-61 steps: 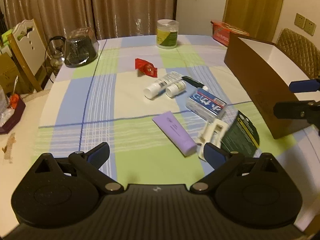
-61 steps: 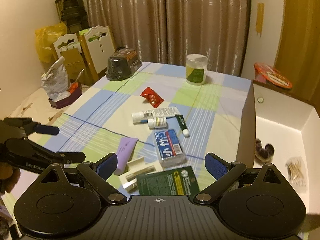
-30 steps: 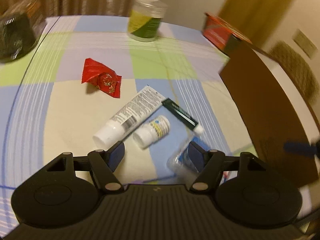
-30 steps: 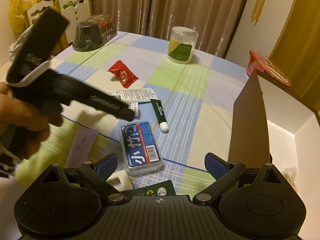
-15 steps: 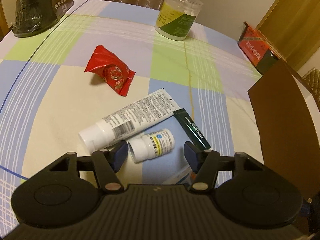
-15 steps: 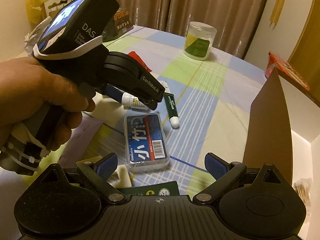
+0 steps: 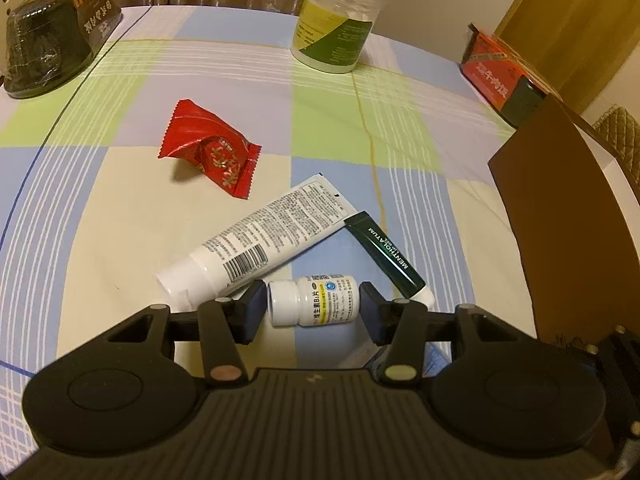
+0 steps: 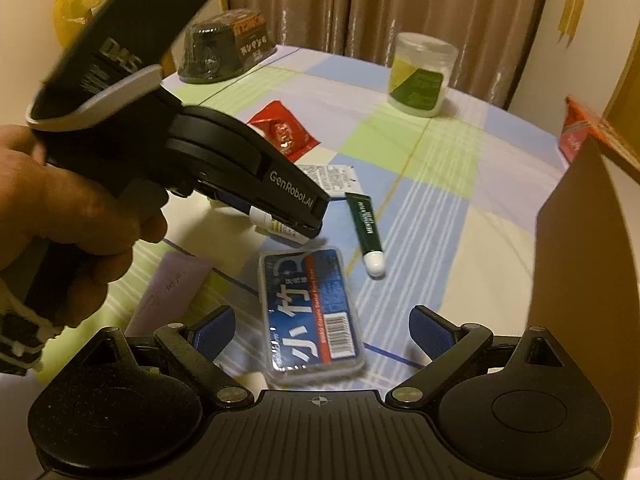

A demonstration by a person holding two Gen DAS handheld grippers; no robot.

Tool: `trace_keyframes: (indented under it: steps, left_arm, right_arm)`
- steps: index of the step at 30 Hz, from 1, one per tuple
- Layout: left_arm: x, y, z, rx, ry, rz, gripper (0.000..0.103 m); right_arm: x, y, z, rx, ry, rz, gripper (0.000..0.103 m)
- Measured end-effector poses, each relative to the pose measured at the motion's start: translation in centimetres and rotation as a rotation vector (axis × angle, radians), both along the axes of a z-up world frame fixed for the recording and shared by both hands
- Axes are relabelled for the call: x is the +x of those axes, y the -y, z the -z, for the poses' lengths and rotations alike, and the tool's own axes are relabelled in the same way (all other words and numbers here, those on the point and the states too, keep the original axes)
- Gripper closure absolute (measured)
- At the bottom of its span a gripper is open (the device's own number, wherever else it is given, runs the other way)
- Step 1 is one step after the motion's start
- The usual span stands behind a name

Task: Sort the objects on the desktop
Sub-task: 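Grasp the white pill bottle with the left tool while the right tool grasps the blue toothpick box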

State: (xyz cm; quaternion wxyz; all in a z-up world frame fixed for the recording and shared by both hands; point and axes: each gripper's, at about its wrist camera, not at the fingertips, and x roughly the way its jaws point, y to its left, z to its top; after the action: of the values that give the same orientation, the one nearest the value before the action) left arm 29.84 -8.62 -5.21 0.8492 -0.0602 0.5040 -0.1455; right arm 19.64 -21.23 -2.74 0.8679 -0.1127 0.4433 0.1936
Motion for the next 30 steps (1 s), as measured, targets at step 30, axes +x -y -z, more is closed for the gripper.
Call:
trace_keyframes:
  steps: [30]
  left_arm:
    - [-0.5,-0.8,-2.0,-0.052,0.039,0.045,0.058]
  right_arm:
    - [0.1,0.4,-0.1,0.023,-0.038,0.090,0.045]
